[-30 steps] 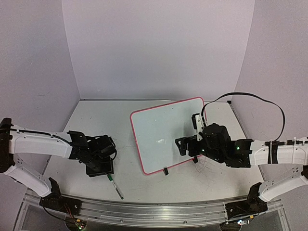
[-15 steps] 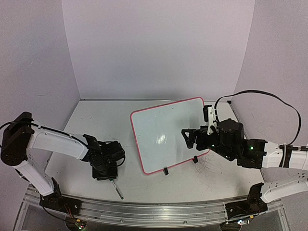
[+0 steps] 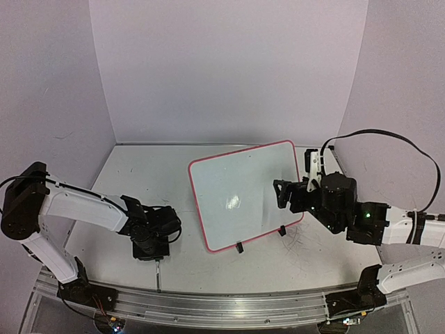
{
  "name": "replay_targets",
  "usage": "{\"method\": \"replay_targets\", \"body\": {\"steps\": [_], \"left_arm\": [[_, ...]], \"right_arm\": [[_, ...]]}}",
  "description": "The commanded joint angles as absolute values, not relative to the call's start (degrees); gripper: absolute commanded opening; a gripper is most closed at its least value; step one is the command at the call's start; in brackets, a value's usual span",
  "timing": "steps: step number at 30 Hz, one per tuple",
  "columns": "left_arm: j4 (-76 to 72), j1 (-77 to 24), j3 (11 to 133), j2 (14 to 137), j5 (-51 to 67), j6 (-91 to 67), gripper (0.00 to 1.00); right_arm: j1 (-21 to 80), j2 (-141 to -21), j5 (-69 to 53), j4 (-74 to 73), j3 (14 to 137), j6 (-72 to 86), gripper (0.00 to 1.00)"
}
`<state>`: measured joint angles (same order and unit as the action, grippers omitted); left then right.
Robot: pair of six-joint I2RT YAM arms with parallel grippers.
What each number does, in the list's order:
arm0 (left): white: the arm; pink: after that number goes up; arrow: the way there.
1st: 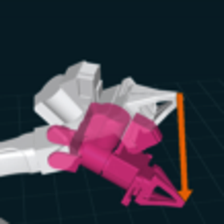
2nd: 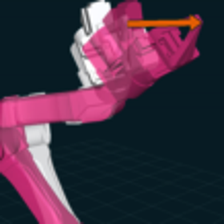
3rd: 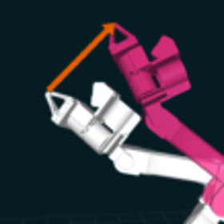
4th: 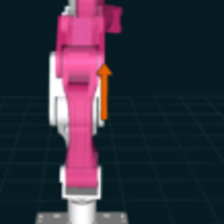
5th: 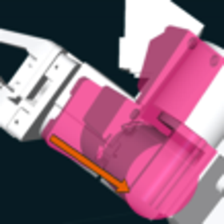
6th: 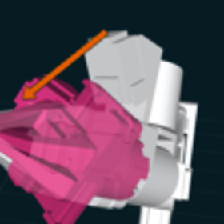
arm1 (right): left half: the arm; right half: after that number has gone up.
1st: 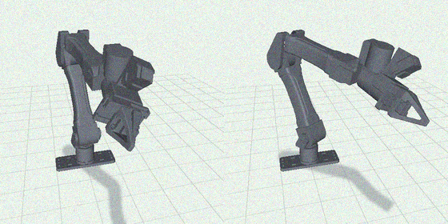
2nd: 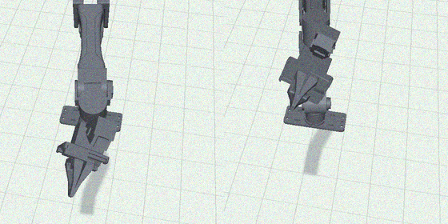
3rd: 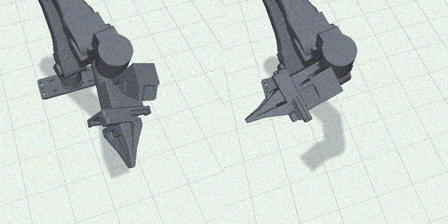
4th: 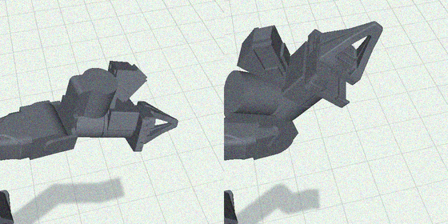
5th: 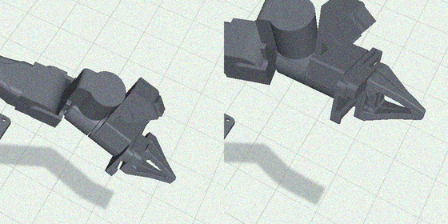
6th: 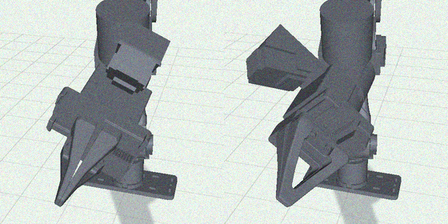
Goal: Write a sentence on the whiteboard
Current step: Pick up the whiteboard marker from the corner of the board, then pass from the left arm to the right
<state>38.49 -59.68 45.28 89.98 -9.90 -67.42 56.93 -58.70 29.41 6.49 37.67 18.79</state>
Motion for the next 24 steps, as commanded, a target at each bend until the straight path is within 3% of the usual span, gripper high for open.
{"method": "replay_targets", "body": {"steps": [1,15,24], "left_arm": [[34.7,-59.9,45.3,87.3,-11.6,-66.3,0.06],[31.8,-59.8,54.9,62.5,-22.8,-48.9,0.00],[-3.0,-59.8,50.5,58.3,-14.7,-41.0,0.00]], "right_arm": [[57.3,-58.9,32.0,7.0,39.1,17.1,0.98],[57.3,-56.4,11.8,12.9,38.9,15.1,0.98],[59.5,-66.8,-5.1,26.2,42.9,21.2,0.98]]}}
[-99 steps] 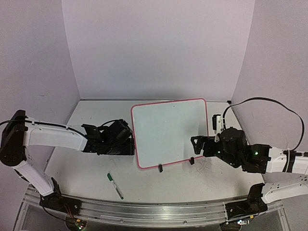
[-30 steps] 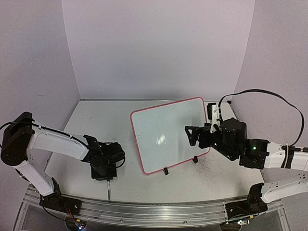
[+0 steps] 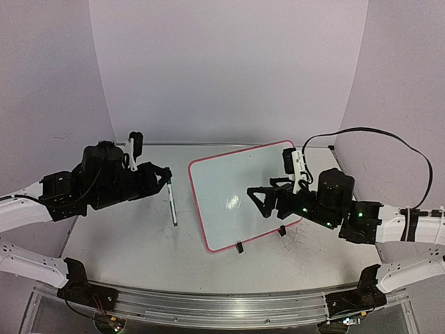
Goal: Write a sentence on the whiteboard
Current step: Pass from the left arm to the right
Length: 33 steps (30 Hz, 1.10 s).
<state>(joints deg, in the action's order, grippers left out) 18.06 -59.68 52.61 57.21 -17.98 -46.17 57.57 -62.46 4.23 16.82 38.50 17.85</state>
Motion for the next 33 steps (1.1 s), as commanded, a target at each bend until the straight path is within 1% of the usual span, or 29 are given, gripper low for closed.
{"method": "replay_targets", "body": {"steps": [1,5,9,15,19,21,24,27,28,29,32,33], "left_arm": [[-6.6,-59.8,50.2,59.5,-14.4,-40.7,0.00],[-14.8,-59.8,52.3,65.6,-13.5,-40.3,0.00],[-21.2,-59.9,53.2,70.4,-11.0,-40.7,0.00],[-27.5,-59.9,52.0,72.1,-9.3,-42.0,0.00],[-29.6,-59.9,51.0,71.9,-8.8,-42.9,0.00],[-30.4,-59.9,50.5,71.8,-8.7,-43.1,0.00],[-30.7,-59.8,50.1,71.6,-8.8,-42.9,0.00],[-30.6,-59.9,49.9,71.0,-8.8,-41.7,0.00],[-30.6,-59.9,49.6,70.7,-8.6,-41.1,0.03],[-30.6,-59.9,49.3,70.4,-8.4,-40.5,0.10],[-29.6,-59.6,48.2,69.1,-6.9,-39.3,0.41],[-28.6,-59.4,48.0,68.4,-6.0,-38.9,0.50]], "right_arm": [[60.0,-68.2,-5.9,27.3,44.2,22.0,0.98],[61.1,-73.4,-7.6,30.6,48.1,27.6,0.96],[61.1,-78.4,-9.2,33.1,51.6,33.8,0.90],[61.2,-83.0,-10.0,35.0,53.0,37.4,0.70],[61.2,-84.4,-11.2,35.4,53.5,37.4,0.61],[61.2,-85.1,-12.2,36.0,53.7,37.3,0.54],[61.2,-85.6,-13.8,37.3,53.7,37.1,0.40],[61.2,-85.1,-13.8,38.2,52.7,36.6,0.23],[61.2,-84.6,-13.4,38.2,52.1,35.7,0.18],[61.2,-83.9,-12.9,38.1,51.4,34.4,0.14],[61.2,-80.8,-9.0,34.7,49.9,29.0,0.06],[61.2,-79.8,-7.7,31.8,49.8,26.0,0.05]]}}
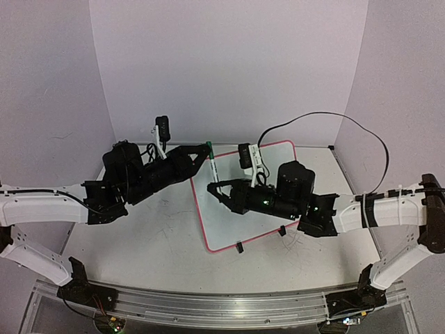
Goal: Write a sentence on the whiteboard
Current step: Pass from the left arm to the right, then pass from the right arm to the left
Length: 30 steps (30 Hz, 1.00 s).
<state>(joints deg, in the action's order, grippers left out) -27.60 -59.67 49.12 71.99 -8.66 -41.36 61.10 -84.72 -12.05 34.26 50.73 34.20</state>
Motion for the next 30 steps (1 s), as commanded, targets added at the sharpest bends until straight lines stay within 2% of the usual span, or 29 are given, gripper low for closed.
{"method": "replay_targets", "body": {"steps": [1,4,5,9,14,20,27,30], "left_arm": [[-27.3,-59.1,47.9,67.7,-4.9,-38.4,0.58],[-19.8,-57.6,49.2,65.6,-1.5,-36.5,0.74],[-16.8,-56.9,50.0,64.9,-0.2,-35.9,0.77],[-5.6,-53.0,55.3,64.9,11.7,-33.9,0.85],[3.9,-51.8,62.1,69.7,26.6,-30.9,0.89],[9.0,-51.6,64.9,73.9,31.5,-31.1,0.82],[11.2,-51.5,66.4,77.4,39.0,-30.5,0.57],[11.2,-51.5,67.0,78.2,39.0,-30.6,0.50]], "right_arm": [[61.2,-78.9,-6.4,28.5,50.2,22.7,0.04],[61.2,-76.9,-3.4,15.6,53.1,11.5,0.02],[61.2,-76.5,-3.1,11.8,53.9,8.9,0.01],[61.2,-75.4,-3.6,1.1,55.8,0.1,0.00],[61.2,-74.8,-8.4,-4.9,56.9,-5.6,0.00],[61.2,-73.0,-11.4,-5.2,56.5,-6.9,0.00],[61.2,-71.2,-11.7,-5.3,55.5,-7.2,0.00],[61.2,-71.4,-12.6,-5.8,55.5,-7.6,0.00]]}}
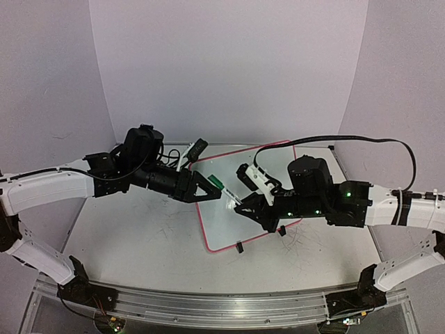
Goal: Write a sentence on the whiteboard
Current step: Pass from the right arm to the left
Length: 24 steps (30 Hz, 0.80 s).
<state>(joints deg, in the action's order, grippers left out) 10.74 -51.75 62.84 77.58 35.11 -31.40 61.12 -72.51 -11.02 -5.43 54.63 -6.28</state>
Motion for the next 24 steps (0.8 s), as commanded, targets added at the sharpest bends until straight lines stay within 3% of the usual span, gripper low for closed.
{"method": "replay_targets", "body": {"steps": [1,5,7,9,15,24], "left_arm": [[11.2,-51.5,67.3,78.4,38.8,-30.8,0.50],[11.2,-51.2,68.5,77.8,38.0,-31.0,0.64],[11.2,-51.1,68.7,77.7,38.0,-31.2,0.66],[11.2,-51.0,69.0,78.2,38.5,-31.4,0.63],[11.1,-51.0,69.5,79.9,40.6,-31.8,0.43],[11.1,-51.0,70.3,81.0,41.4,-31.6,0.34]], "right_arm": [[61.2,-71.4,-12.6,-6.1,55.5,-7.8,0.00],[61.2,-70.8,-12.4,-7.6,55.7,-8.0,0.00],[61.2,-70.2,-12.3,-7.8,55.5,-8.2,0.00],[61.2,-69.9,-12.4,-7.9,55.3,-8.3,0.00],[61.3,-69.9,-12.5,-8.1,55.5,-8.3,0.00],[61.2,-70.8,-12.6,-8.1,56.0,-8.6,0.00]]}}
